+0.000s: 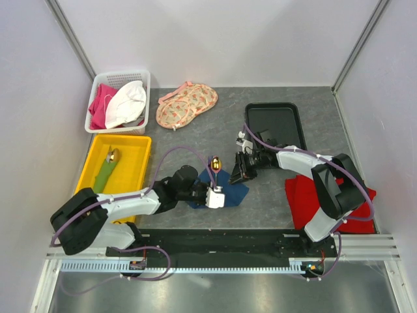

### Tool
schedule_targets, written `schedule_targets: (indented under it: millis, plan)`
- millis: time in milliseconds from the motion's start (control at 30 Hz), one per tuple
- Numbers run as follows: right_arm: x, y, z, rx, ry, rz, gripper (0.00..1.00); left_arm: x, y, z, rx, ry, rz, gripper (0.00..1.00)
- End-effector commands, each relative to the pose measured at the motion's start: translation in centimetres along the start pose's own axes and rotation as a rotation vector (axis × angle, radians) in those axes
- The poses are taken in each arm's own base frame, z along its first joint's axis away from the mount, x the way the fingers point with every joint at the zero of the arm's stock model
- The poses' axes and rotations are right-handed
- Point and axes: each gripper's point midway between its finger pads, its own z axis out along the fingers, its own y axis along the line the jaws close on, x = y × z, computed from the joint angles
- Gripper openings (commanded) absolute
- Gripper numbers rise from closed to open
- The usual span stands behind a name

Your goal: Place the utensils on the paper napkin and roll it up

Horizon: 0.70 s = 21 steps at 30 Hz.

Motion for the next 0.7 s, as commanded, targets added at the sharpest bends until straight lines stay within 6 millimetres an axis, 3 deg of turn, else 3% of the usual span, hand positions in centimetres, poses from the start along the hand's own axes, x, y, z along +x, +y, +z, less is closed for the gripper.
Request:
schedule_targets:
  millis: [0, 167, 433, 667]
  plan:
    - [0.6, 0.9, -0.1, -0.061, -0.003, 0.068, 0.26, -1.1, 0.8, 0.8, 0.041, -0.064, -0.018, 0.02]
    - [1.8, 0.8, 0.8, -0.11, 0.03, 0.163, 0.13, -0.2, 0.4, 1.5, 0.061, -0.057, -0.015, 0.02]
    - [3.4, 0.3, 1.5, -0.112, 0.072, 0.219, 0.14, 1.3, 2.0, 2.1, 0.015, -0.04, -0.004, 0.02]
    - [4.3, 0.3, 2.6, -0.096, 0.104, 0.221, 0.15, 1.4, 2.0, 2.5, 0.026, -0.052, -0.002, 0.02]
